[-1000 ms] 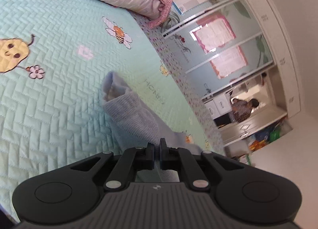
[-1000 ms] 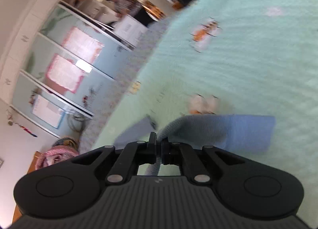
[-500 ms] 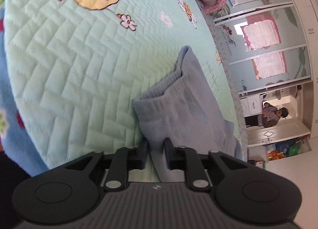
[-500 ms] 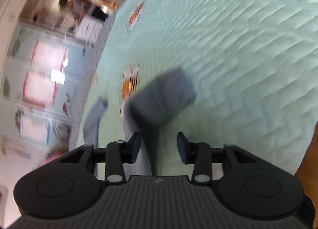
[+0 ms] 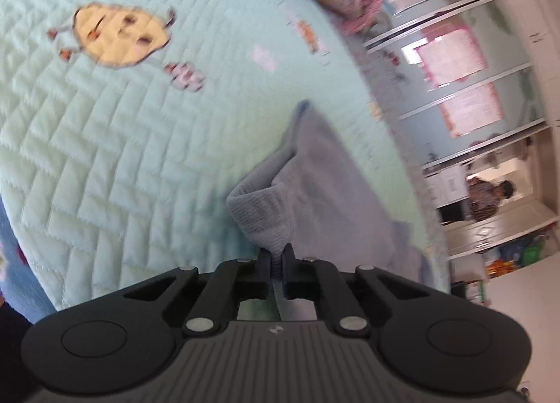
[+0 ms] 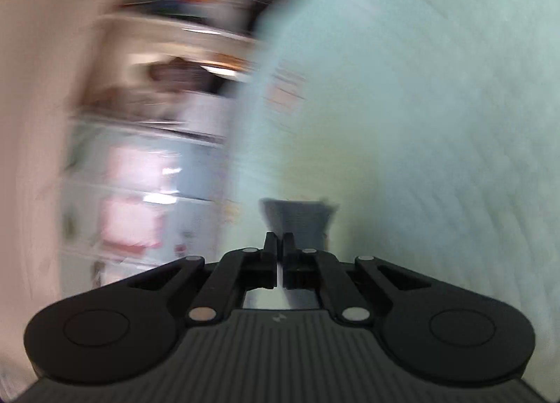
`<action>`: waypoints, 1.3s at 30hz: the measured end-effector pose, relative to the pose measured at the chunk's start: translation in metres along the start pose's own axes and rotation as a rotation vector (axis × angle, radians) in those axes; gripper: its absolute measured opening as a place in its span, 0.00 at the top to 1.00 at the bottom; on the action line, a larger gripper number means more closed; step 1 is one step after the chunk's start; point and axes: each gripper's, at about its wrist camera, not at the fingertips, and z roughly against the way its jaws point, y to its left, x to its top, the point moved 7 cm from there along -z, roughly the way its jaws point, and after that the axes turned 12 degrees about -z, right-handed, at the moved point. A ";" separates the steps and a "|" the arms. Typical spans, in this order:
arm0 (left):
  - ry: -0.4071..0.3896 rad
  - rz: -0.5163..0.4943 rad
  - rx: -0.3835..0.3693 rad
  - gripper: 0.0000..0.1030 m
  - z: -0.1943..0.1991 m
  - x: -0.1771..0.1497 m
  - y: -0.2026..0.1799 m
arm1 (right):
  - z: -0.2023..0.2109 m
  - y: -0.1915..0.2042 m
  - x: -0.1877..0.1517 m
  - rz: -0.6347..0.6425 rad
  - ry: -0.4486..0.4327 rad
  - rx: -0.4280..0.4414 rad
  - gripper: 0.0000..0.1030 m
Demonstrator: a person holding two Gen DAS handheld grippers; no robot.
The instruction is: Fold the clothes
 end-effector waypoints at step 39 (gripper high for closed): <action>-0.114 -0.191 0.101 0.77 0.067 0.038 -0.018 | -0.019 0.072 -0.068 0.564 0.036 -0.109 0.34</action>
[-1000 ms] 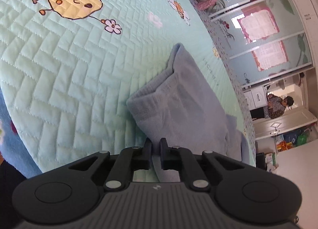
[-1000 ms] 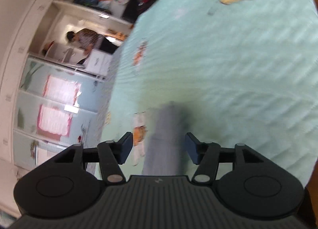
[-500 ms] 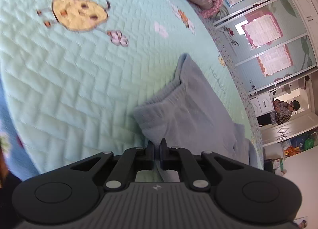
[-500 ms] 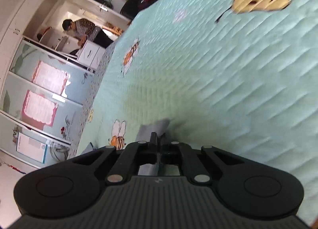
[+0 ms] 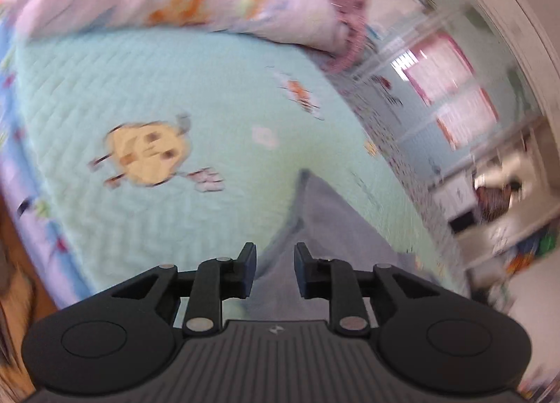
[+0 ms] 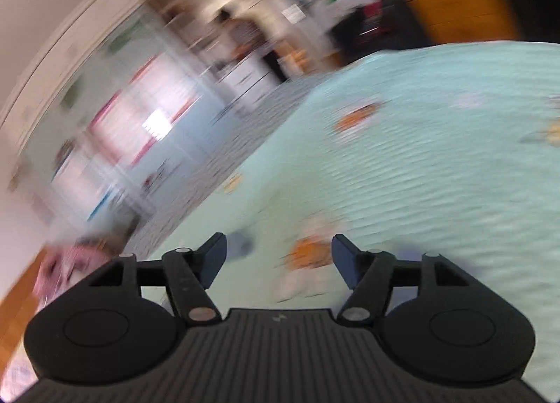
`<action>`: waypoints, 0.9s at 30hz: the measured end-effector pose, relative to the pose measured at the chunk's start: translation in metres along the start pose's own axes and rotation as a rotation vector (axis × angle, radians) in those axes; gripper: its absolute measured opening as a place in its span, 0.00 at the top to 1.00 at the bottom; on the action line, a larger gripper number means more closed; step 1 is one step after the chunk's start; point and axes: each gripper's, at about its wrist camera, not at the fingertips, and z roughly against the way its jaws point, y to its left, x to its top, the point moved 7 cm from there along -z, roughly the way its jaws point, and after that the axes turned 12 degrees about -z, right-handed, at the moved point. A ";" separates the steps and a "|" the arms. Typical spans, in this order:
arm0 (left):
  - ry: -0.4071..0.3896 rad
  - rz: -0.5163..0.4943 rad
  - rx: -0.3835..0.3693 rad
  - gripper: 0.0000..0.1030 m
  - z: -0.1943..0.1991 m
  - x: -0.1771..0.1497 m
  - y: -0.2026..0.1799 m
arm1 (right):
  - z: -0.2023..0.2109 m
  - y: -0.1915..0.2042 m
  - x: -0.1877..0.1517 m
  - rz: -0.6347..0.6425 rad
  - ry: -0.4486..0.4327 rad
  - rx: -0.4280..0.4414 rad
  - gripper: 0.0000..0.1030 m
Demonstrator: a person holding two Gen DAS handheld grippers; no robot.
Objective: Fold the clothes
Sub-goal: 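Lay the top flat and grasp the sleeve cuff with the right gripper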
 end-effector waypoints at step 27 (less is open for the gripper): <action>0.259 -0.686 0.214 0.44 -0.175 -0.054 -0.185 | -0.308 0.070 -0.076 0.547 0.246 -0.266 0.33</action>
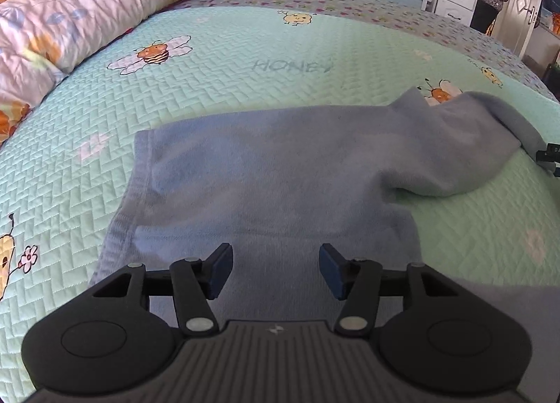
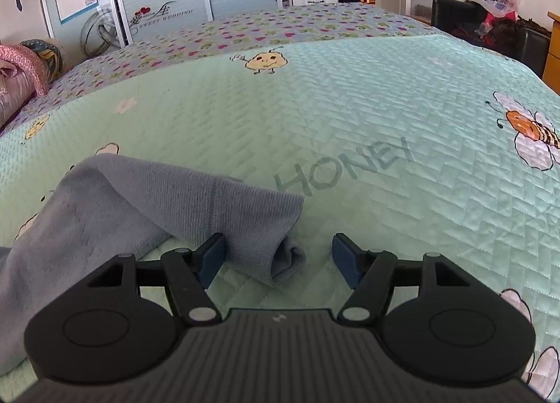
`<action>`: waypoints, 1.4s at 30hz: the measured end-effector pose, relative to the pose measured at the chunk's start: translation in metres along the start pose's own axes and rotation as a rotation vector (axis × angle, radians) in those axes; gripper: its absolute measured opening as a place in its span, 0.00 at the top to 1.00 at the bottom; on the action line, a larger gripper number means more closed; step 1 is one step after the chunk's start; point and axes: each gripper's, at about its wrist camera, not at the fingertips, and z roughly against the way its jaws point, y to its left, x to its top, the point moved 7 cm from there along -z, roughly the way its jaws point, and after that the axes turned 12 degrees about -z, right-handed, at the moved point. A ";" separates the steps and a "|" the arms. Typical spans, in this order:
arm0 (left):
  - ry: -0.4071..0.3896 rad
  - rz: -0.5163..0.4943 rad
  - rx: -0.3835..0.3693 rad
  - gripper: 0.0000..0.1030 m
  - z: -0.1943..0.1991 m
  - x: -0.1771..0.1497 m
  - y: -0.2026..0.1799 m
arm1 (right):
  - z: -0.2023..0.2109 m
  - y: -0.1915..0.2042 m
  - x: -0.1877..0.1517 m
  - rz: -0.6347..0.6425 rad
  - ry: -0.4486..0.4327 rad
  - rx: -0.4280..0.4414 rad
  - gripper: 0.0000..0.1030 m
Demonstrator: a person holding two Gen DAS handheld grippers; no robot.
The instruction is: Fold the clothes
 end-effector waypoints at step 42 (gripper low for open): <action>-0.009 0.067 -0.075 0.41 0.011 -0.023 0.007 | 0.052 -0.114 0.020 -0.611 0.046 0.166 0.54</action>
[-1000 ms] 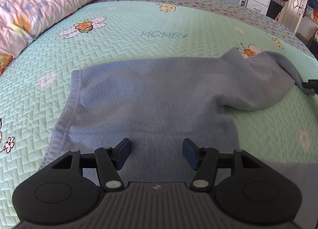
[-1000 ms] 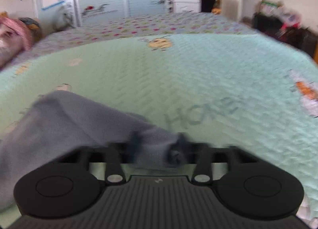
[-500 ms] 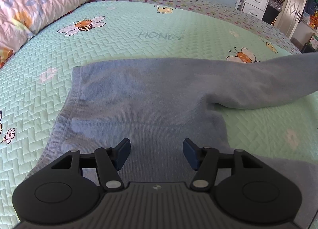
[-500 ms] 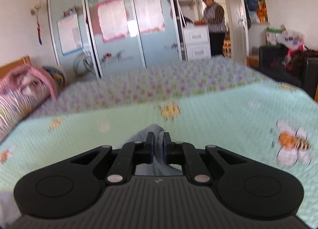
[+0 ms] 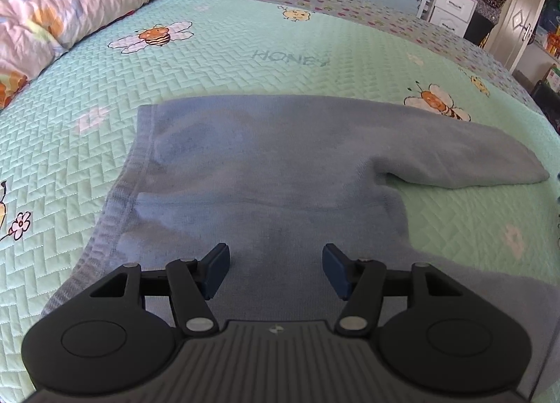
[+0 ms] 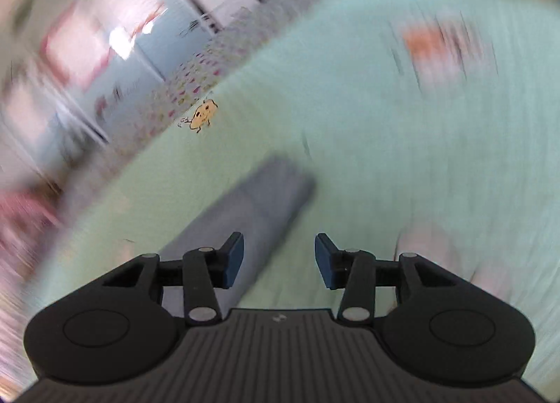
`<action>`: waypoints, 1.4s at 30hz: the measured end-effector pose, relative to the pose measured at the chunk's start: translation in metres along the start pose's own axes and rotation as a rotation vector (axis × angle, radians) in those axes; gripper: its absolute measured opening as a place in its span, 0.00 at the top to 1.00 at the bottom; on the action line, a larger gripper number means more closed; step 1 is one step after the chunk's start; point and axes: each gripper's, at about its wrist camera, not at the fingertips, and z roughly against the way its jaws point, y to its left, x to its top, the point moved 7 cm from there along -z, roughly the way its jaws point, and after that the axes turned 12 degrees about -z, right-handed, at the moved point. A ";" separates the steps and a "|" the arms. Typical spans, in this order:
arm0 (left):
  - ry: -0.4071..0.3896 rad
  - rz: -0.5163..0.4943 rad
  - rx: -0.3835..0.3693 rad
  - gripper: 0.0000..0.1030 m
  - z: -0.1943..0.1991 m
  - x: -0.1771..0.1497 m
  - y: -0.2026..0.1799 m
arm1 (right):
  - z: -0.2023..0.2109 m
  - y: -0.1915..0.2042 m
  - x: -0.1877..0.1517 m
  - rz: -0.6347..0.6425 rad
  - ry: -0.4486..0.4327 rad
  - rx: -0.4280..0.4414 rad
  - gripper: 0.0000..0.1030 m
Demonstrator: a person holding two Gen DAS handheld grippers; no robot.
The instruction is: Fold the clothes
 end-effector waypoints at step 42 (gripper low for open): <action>-0.041 0.106 -0.024 0.40 0.038 -0.016 0.006 | 0.126 -0.049 -0.055 -0.199 -0.013 0.289 0.54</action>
